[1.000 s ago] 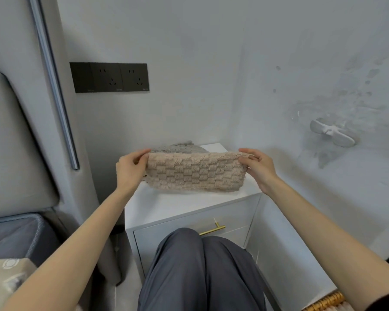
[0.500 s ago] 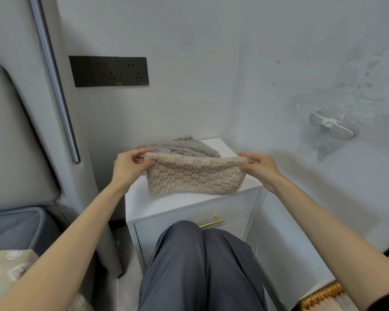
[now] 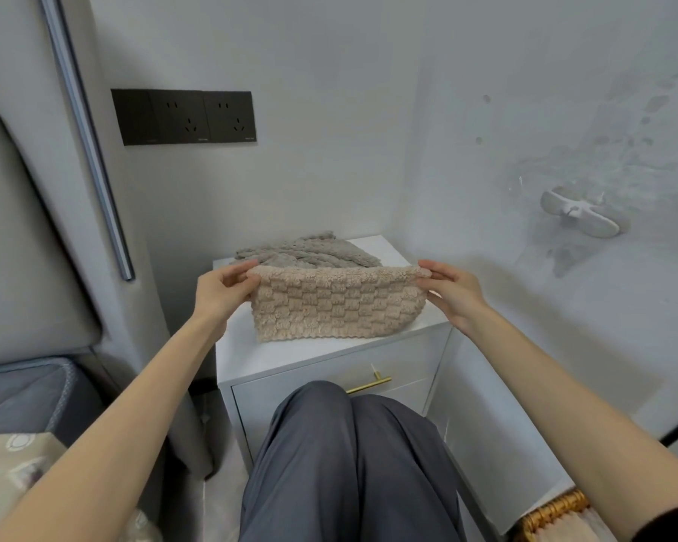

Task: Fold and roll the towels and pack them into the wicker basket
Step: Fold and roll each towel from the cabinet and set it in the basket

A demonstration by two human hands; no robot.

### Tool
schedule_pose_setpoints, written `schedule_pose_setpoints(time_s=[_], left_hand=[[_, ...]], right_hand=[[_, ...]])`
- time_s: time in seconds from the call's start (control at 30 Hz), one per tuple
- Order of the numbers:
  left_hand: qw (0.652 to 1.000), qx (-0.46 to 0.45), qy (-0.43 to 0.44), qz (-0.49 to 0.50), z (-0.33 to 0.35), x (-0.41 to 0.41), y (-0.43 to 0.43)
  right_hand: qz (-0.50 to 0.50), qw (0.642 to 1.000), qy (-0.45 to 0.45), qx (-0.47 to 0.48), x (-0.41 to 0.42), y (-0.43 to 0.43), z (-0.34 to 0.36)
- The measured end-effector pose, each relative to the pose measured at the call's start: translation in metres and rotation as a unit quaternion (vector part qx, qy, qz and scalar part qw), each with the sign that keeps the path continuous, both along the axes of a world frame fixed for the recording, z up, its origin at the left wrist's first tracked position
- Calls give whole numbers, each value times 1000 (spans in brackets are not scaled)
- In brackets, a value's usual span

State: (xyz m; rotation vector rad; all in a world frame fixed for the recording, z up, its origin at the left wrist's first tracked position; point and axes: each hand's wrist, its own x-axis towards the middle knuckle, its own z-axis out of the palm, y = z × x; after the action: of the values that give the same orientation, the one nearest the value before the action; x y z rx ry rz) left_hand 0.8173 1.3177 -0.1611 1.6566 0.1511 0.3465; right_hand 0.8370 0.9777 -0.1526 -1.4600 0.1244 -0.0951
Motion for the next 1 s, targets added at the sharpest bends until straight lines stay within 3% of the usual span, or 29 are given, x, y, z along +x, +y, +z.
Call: schedule_pose_setpoints(time_s=[0.13,0.23,0.37,0.5,0.6,0.77,1.0], left_hand=[[988,148,-37,39,5,-1,4],[977,194,-65,62,9,-5,5],[980,179,-55,71,13,-5,7],[998,54,-20,-15,14,0,5],[1000,20,-2,-15,10,5,2],[995,92,23,27,-7,13,1],[976,193,90,39,-46,26,5]], right_hand=[[-36,982,-71,-173,-2,-3,2],[-64,964,-96,-240,-5,-4,4],[-46,974,-109,-195,-5,-6,7],[5,988,-88,-123,-4,-2,7],[2,993,-83,-89,-2,5,6],[-16,984,-76,-161,7,17,-8],[-27,960,12,-279,34,27,-46]])
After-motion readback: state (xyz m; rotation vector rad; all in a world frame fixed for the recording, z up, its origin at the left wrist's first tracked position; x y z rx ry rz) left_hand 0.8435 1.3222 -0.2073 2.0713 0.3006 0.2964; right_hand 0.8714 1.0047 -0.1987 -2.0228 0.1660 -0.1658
